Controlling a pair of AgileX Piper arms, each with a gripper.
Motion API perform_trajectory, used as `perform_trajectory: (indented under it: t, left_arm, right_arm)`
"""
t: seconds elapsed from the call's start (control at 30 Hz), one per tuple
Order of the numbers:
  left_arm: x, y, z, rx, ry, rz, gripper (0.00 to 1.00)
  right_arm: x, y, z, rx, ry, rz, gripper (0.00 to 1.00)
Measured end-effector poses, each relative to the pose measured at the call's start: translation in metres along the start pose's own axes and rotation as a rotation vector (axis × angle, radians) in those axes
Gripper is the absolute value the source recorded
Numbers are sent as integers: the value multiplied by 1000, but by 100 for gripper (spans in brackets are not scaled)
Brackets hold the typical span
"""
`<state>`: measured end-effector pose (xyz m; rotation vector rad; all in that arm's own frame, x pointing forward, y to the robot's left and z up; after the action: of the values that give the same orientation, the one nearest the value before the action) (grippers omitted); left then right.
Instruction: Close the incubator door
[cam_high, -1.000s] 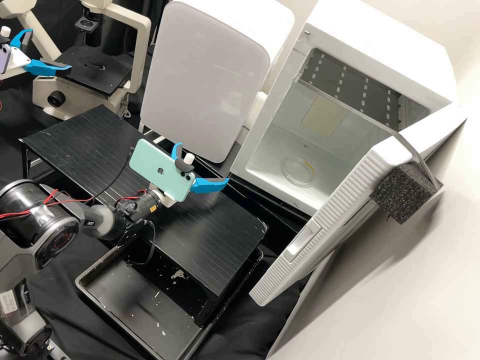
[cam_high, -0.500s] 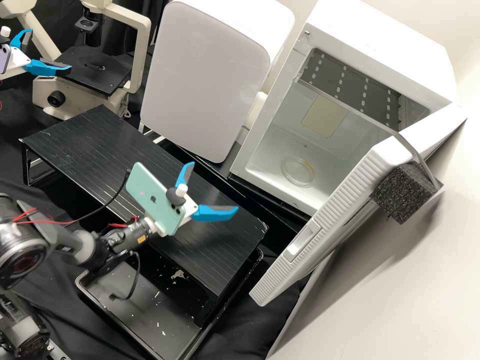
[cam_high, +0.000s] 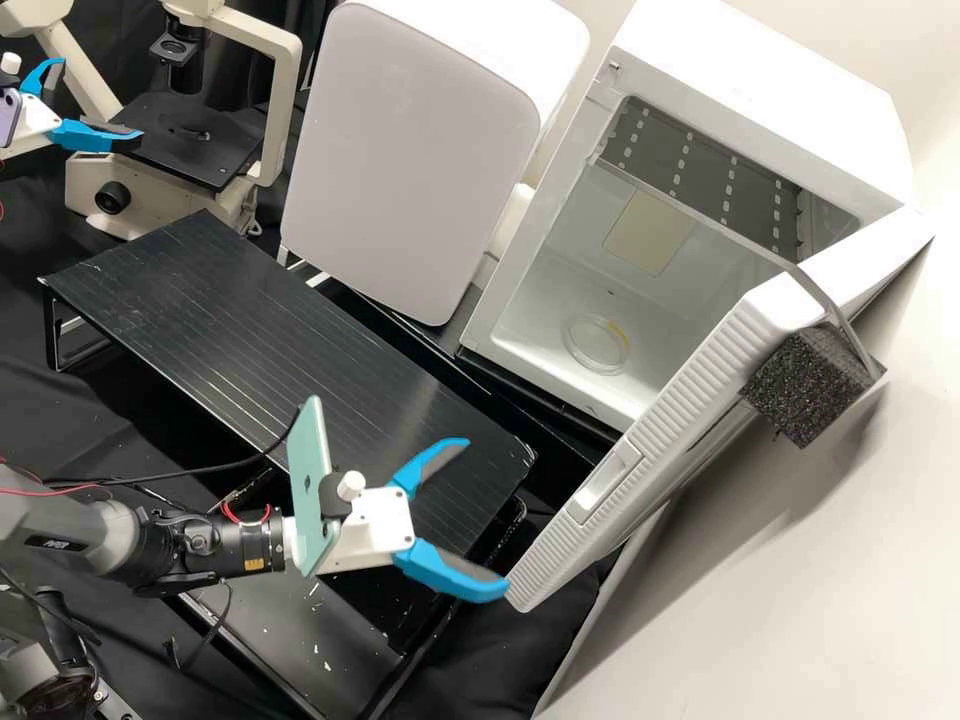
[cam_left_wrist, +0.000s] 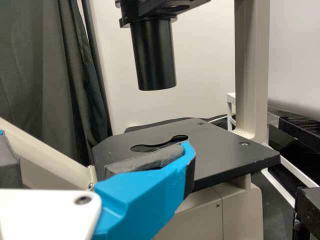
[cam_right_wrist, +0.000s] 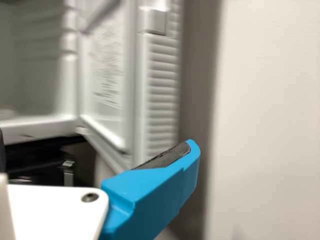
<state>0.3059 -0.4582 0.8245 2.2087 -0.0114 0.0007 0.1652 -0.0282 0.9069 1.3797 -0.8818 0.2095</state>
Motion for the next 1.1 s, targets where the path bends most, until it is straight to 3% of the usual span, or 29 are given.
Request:
perform_trajectory:
  t: [0.2,0.67,0.83,1.1]
  left_arm:
    - [0,0,0,0,0,0,100]
    - [0,0,0,0,0,0,100]
    - [0,0,0,0,0,0,100]
    - [0,0,0,0,0,0,100]
  right_arm:
    - [9,4,-1,3,-11,34,100]
    - [58,-21,3,-25,-67,11,100]
    - [60,-21,3,-8,-65,14,100]
    - [58,-16,-4,58,-17,14,100]
